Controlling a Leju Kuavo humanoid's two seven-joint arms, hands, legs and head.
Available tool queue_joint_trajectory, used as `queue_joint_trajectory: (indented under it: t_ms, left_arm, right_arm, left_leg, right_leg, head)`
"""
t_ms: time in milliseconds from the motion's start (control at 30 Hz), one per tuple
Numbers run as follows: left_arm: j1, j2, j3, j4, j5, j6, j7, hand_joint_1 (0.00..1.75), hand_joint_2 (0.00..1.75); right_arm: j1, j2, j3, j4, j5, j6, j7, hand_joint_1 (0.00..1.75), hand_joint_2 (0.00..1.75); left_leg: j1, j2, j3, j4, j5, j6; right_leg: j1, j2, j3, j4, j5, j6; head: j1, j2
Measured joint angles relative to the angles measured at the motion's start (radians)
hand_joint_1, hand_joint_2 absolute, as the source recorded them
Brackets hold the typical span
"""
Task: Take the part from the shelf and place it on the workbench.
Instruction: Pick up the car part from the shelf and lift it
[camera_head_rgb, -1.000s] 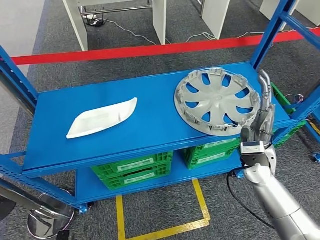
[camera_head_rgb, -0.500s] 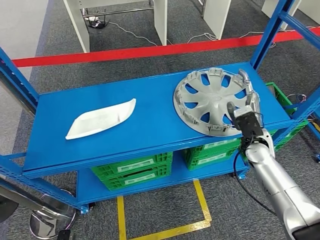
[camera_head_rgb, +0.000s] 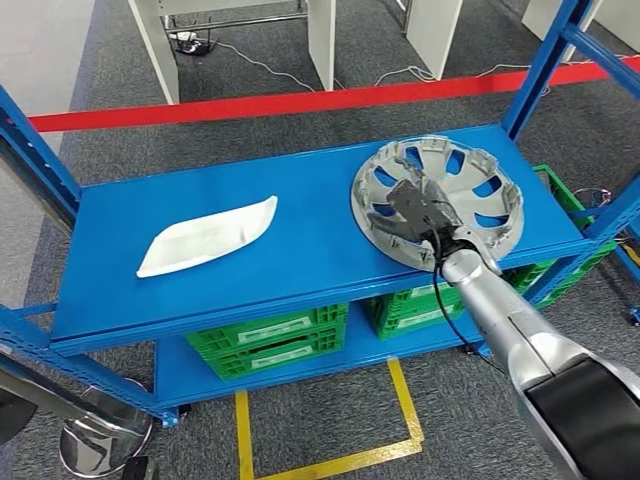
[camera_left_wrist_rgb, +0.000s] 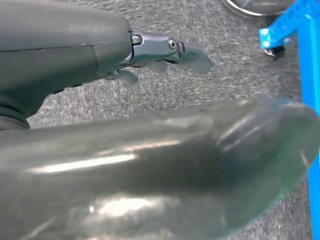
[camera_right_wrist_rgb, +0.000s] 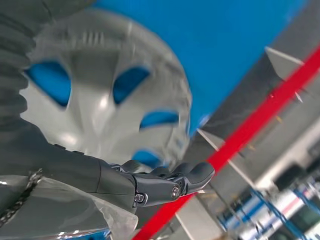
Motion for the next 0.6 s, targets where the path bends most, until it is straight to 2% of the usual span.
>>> queue_joint_trajectory:
  t_ms: [67, 167, 200, 233, 267, 300, 367, 400, 500, 567, 600]
  left_arm:
    - [-0.001, -0.003, -0.001, 0.000, 0.001, -0.003, 0.002, 0.00, 0.00]
    - [-0.002, -0.009, -0.005, 0.000, 0.002, -0.009, 0.008, 0.00, 0.00]
    - [-0.001, -0.012, -0.006, 0.000, 0.002, -0.010, 0.010, 0.00, 0.00]
    - [0.000, -0.015, -0.007, 0.000, 0.003, -0.011, 0.011, 0.00, 0.00]
    - [0.001, -0.017, -0.007, 0.000, 0.003, -0.012, 0.012, 0.00, 0.00]
    - [0.001, -0.019, -0.007, 0.000, 0.003, -0.012, 0.012, 0.00, 0.00]
    - [0.001, -0.022, -0.008, 0.000, 0.005, -0.013, 0.012, 0.00, 0.00]
    - [0.001, -0.022, -0.008, 0.000, 0.007, -0.013, 0.012, 0.00, 0.00]
    - [0.002, -0.023, -0.008, 0.000, 0.015, -0.013, 0.011, 0.00, 0.00]
    - [0.002, -0.023, -0.008, 0.000, 0.025, -0.011, 0.010, 0.00, 0.00]
    - [0.002, -0.023, -0.008, 0.000, 0.028, -0.010, 0.009, 0.00, 0.00]
  right_arm:
    - [-0.014, 0.016, 0.025, 0.034, 0.033, 0.004, 0.016, 0.00, 1.75]
    - [-0.024, 0.034, 0.073, 0.078, 0.087, 0.014, 0.043, 0.00, 1.75]
    - [-0.023, 0.039, 0.088, 0.091, 0.098, 0.016, 0.049, 0.00, 1.75]
    - [-0.023, 0.043, 0.101, 0.101, 0.105, 0.017, 0.053, 0.00, 1.75]
    - [-0.024, 0.047, 0.111, 0.109, 0.108, 0.018, 0.055, 0.00, 1.75]
    - [-0.027, 0.050, 0.119, 0.115, 0.111, 0.018, 0.056, 0.00, 1.75]
    - [-0.037, 0.056, 0.133, 0.125, 0.126, 0.014, 0.063, 0.00, 1.75]
    - [-0.041, 0.061, 0.143, 0.129, 0.142, 0.008, 0.071, 0.00, 1.75]
    - [-0.045, 0.073, 0.186, 0.145, 0.216, -0.022, 0.121, 0.00, 1.75]
    - [-0.050, 0.078, 0.216, 0.153, 0.268, -0.048, 0.168, 0.00, 1.75]
    - [-0.053, 0.082, 0.230, 0.156, 0.289, -0.060, 0.191, 0.00, 1.75]
  left_leg:
    - [0.004, 0.001, 0.005, -0.009, 0.004, 0.013]
    - [0.005, 0.002, 0.007, -0.011, 0.004, 0.021]
    - [0.005, 0.001, 0.007, -0.010, 0.003, 0.021]
    - [0.004, 0.000, 0.008, -0.009, 0.002, 0.021]
    - [0.004, -0.001, 0.009, -0.008, 0.001, 0.020]
    - [0.005, -0.002, 0.010, -0.007, -0.001, 0.018]
    - [0.001, -0.003, 0.010, -0.001, -0.007, 0.010]
    - [-0.001, -0.003, 0.009, 0.001, -0.009, 0.006]
    - [0.000, -0.002, 0.008, 0.004, -0.010, -0.007]
    - [0.002, -0.001, -0.007, 0.042, -0.040, -0.017]
    - [0.004, 0.000, -0.027, 0.090, -0.068, -0.023]
  right_leg:
    - [-0.001, 0.000, -0.024, 0.046, -0.031, 0.007]
    - [-0.001, 0.000, -0.117, 0.236, -0.112, 0.010]
    - [-0.001, 0.000, -0.141, 0.278, -0.119, 0.010]
    - [-0.001, 0.000, -0.148, 0.283, -0.108, 0.010]
    - [-0.001, 0.000, -0.135, 0.247, -0.077, 0.009]
    - [-0.002, -0.001, -0.105, 0.180, -0.037, 0.006]
    - [0.000, 0.000, -0.040, 0.052, 0.010, 0.001]
    - [0.002, 0.000, -0.022, 0.018, 0.016, -0.002]
    - [0.004, 0.003, -0.012, 0.003, 0.013, -0.013]
    - [-0.001, 0.002, -0.009, 0.000, 0.015, -0.025]
    - [-0.003, 0.003, -0.008, -0.001, 0.016, -0.029]
  head:
    - [0.002, 0.000]
    - [0.002, 0.000]
    - [0.002, 0.000]
    - [0.003, 0.000]
    - [0.003, 0.000]
    - [0.003, 0.000]
    - [0.002, 0.000]
    - [0.001, 0.000]
    - [0.002, 0.000]
    - [-0.002, 0.000]
    - [-0.004, 0.000]
